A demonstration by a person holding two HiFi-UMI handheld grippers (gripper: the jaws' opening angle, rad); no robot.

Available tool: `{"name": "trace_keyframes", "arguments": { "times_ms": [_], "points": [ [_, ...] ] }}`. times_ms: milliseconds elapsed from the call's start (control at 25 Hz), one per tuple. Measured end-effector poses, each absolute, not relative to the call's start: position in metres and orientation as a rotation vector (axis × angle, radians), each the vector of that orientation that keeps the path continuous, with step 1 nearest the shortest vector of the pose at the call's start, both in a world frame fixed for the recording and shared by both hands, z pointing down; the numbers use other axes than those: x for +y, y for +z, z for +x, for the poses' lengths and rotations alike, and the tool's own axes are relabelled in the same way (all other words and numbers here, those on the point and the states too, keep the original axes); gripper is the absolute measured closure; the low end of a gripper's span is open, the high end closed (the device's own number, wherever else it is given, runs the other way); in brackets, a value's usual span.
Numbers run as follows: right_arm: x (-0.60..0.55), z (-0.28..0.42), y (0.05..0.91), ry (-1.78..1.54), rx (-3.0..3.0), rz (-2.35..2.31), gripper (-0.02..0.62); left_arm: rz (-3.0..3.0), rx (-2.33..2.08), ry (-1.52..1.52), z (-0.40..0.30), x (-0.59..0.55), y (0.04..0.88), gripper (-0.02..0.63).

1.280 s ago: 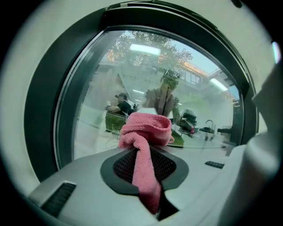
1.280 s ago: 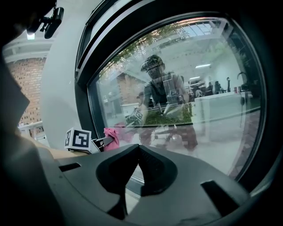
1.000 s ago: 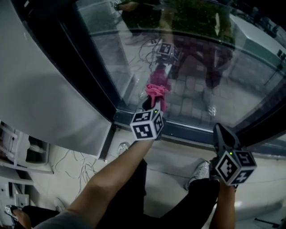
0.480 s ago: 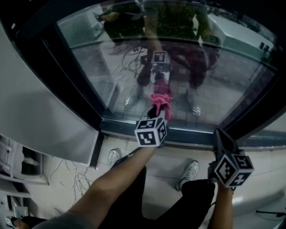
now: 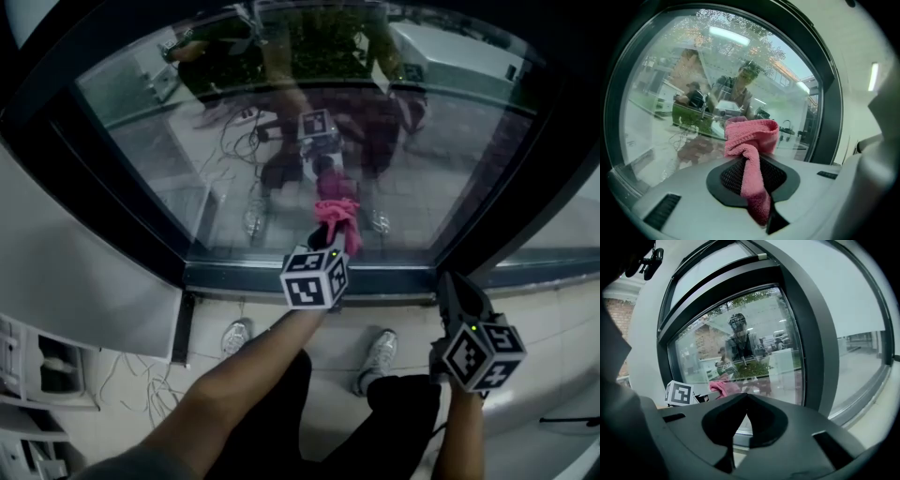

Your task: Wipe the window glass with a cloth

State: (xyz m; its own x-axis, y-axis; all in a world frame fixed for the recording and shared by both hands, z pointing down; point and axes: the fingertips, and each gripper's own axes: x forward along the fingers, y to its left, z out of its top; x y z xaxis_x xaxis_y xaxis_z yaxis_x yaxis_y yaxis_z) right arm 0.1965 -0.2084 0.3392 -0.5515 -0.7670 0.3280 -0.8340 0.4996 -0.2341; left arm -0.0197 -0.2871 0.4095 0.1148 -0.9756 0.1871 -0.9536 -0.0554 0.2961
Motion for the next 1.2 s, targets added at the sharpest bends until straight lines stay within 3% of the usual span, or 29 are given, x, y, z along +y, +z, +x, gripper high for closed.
{"name": "trace_keyframes", "arguments": {
  "times_ms": [1200],
  "points": [
    [-0.204,0.318,0.357,0.647,-2.453,1.606,0.591,2.313,-1.556,-0.034,0.199,-0.355,0.404,0.548]
  ]
}}
